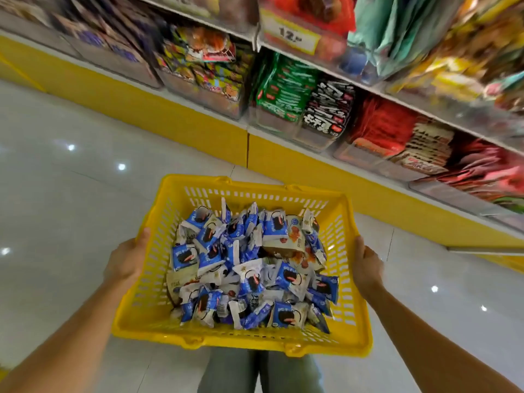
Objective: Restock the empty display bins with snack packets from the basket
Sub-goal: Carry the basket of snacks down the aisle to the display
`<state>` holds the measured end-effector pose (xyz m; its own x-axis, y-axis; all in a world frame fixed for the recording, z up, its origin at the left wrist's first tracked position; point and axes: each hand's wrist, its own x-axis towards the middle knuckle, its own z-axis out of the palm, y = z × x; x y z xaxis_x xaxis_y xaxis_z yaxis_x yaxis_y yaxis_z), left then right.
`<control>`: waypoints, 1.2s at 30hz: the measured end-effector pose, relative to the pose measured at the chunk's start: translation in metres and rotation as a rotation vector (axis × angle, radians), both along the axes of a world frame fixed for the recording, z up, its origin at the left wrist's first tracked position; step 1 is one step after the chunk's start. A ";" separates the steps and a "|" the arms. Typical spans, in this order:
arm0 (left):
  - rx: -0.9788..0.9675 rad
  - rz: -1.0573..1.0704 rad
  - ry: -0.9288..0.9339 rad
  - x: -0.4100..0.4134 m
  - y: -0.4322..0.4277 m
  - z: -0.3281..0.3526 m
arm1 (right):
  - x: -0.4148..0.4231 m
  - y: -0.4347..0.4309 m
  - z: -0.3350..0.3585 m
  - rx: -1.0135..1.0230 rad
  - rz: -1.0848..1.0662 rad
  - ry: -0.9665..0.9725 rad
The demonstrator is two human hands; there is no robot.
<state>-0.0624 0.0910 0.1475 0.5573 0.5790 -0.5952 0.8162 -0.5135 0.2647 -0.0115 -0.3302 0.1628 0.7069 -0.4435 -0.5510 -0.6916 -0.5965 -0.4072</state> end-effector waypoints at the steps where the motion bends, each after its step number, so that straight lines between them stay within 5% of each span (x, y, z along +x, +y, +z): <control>1: 0.013 0.032 -0.045 -0.005 0.009 0.018 | 0.007 0.010 0.017 -0.014 0.035 -0.016; 19: 0.082 0.584 -0.508 -0.057 0.190 0.221 | 0.128 0.254 0.227 0.099 0.496 -0.407; 36: 0.275 1.016 -0.573 -0.058 0.376 0.244 | 0.262 0.575 0.275 0.214 0.941 -0.478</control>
<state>-0.1204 0.4665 0.3912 -0.0852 0.9767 -0.1972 0.6805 0.2016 0.7044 0.2500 0.2448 0.4374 0.8769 0.4632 -0.1286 0.2661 -0.6906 -0.6725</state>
